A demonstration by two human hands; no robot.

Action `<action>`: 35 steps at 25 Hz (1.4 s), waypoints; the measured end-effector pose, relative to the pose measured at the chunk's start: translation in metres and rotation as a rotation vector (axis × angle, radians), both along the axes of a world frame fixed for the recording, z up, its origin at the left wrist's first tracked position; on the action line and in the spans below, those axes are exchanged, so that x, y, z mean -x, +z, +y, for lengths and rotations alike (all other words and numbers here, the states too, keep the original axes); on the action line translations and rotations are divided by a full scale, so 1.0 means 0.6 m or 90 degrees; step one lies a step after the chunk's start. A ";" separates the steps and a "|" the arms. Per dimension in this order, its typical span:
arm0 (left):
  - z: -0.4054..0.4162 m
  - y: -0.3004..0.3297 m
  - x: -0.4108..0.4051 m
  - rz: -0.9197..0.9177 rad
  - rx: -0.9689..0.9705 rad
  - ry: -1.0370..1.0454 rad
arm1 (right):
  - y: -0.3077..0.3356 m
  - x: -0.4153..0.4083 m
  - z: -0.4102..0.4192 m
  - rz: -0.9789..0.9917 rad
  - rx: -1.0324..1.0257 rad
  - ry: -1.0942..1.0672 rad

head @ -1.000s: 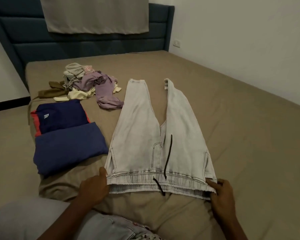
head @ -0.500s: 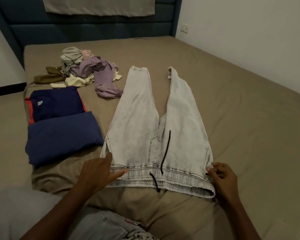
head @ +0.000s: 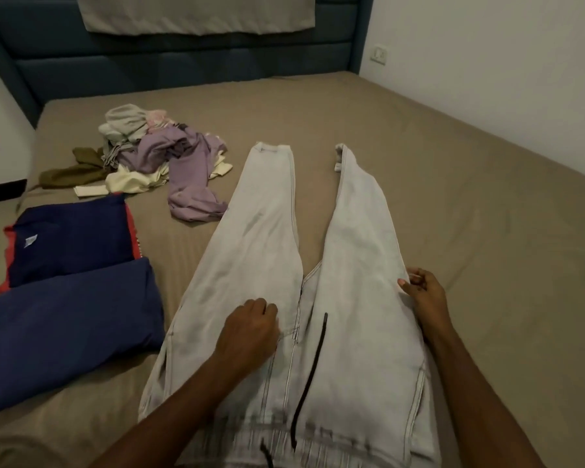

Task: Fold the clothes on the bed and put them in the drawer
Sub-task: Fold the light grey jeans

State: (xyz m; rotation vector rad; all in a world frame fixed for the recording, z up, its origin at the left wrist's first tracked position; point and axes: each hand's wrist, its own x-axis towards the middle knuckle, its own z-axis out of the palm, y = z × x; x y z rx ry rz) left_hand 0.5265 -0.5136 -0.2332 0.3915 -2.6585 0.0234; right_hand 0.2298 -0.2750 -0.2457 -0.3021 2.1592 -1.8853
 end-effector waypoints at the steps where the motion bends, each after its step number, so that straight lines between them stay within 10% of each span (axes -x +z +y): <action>1: -0.008 0.000 0.053 0.049 -0.041 -0.016 | 0.004 0.047 -0.031 -0.058 0.054 -0.003; 10: -0.175 0.017 0.559 0.032 -1.046 0.072 | 0.008 0.367 -0.279 -0.325 0.361 0.053; 14: -0.240 0.002 0.745 0.016 -1.233 -0.013 | -0.031 0.464 -0.338 -0.331 0.372 0.111; 23: -0.300 0.059 0.997 0.115 -1.333 -0.120 | -0.078 0.503 -0.349 -0.300 0.507 0.111; 35: -0.310 0.004 0.928 0.074 -1.375 -0.015 | -0.085 0.523 -0.355 -0.203 0.437 0.173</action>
